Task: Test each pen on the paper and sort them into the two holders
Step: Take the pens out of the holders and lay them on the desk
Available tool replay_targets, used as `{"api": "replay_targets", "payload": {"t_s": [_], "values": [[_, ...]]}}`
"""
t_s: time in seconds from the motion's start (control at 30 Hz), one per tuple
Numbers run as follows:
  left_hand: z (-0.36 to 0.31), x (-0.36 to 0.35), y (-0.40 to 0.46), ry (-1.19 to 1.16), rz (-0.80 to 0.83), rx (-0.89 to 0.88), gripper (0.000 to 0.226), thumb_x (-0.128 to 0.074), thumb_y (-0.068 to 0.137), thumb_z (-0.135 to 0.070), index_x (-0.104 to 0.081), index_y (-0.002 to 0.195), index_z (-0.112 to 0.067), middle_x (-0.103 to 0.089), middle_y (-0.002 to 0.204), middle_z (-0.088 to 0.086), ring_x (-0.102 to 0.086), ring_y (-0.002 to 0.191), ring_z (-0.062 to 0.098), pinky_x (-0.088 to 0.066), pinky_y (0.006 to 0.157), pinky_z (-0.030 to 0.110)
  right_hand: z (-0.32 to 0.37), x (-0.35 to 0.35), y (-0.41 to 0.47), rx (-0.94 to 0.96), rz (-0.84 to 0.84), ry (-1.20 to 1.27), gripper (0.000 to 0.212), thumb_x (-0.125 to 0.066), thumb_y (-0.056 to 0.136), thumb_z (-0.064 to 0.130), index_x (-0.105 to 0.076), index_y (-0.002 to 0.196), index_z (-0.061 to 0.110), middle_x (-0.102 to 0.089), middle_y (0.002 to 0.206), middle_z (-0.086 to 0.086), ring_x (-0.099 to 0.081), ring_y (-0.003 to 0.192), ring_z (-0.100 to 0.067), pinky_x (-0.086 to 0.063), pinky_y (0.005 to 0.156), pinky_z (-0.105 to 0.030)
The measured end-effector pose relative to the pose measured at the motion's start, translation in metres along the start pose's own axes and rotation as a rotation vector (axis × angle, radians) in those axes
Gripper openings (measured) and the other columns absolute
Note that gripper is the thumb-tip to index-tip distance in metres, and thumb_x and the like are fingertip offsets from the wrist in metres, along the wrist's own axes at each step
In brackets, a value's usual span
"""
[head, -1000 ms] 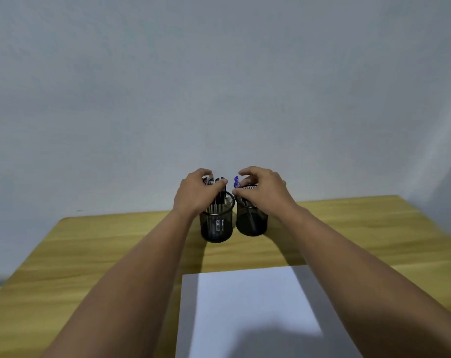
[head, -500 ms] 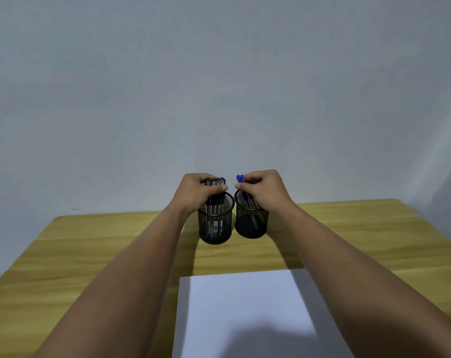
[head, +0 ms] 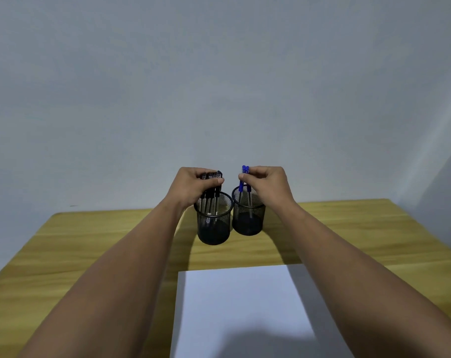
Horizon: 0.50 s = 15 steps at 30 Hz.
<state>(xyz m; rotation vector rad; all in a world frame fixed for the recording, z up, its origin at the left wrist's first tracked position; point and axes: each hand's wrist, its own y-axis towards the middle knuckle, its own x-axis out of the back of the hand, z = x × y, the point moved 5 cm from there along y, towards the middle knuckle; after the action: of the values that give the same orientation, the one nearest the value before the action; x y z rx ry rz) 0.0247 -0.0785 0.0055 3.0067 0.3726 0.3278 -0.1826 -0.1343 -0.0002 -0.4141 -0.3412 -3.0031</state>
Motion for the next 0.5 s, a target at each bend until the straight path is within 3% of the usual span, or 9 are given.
{"api": "replay_targets", "payload": {"t_s": [0.1, 0.17, 0.33, 0.5], "values": [[-0.014, 0.002, -0.003, -0.033, -0.038, -0.033, 0.027, -0.084, 0.081, -0.010, -0.077, 0.105, -0.001, -0.077, 0.088, 0.012, -0.073, 0.065, 0.008, -0.053, 0.058, 0.016, 0.009, 0.004, -0.002, 0.022, -0.033, 0.009, 0.011, -0.090, 0.084, 0.036, -0.079, 0.082, 0.037, -0.082, 0.090, 0.013, -0.078, 0.095, -0.009, -0.059, 0.103, -0.050], [-0.027, 0.005, -0.005, -0.034, -0.073, -0.073, 0.028, -0.086, 0.080, -0.015, -0.078, 0.105, -0.005, -0.078, 0.088, 0.010, -0.074, 0.069, 0.012, -0.056, 0.065, 0.021, 0.021, 0.009, -0.004, 0.057, -0.061, 0.033, 0.011, -0.089, 0.084, 0.036, -0.079, 0.079, 0.040, -0.082, 0.088, 0.014, -0.078, 0.095, -0.010, -0.059, 0.103, -0.051], [-0.077, 0.024, -0.016, -0.090, -0.167, -0.166, 0.029, -0.088, 0.078, -0.019, -0.079, 0.103, -0.008, -0.078, 0.091, 0.014, -0.075, 0.080, 0.024, -0.062, 0.079, 0.035, 0.073, 0.022, -0.012, 0.184, -0.123, 0.172, 0.009, -0.085, 0.091, 0.017, -0.085, 0.100, 0.020, -0.082, 0.088, 0.006, -0.080, 0.096, -0.021, -0.064, 0.097, -0.041], [-0.122, 0.059, -0.040, -0.092, -0.133, -0.095, 0.033, -0.089, 0.076, -0.014, -0.076, 0.105, -0.002, -0.076, 0.101, 0.020, -0.076, 0.093, 0.033, -0.064, 0.082, 0.042, 0.131, 0.012, -0.032, 0.177, -0.039, 0.261, 0.006, -0.080, 0.095, 0.012, -0.079, 0.093, 0.018, -0.081, 0.092, -0.007, -0.075, 0.079, -0.015, -0.066, 0.077, -0.031]]}}
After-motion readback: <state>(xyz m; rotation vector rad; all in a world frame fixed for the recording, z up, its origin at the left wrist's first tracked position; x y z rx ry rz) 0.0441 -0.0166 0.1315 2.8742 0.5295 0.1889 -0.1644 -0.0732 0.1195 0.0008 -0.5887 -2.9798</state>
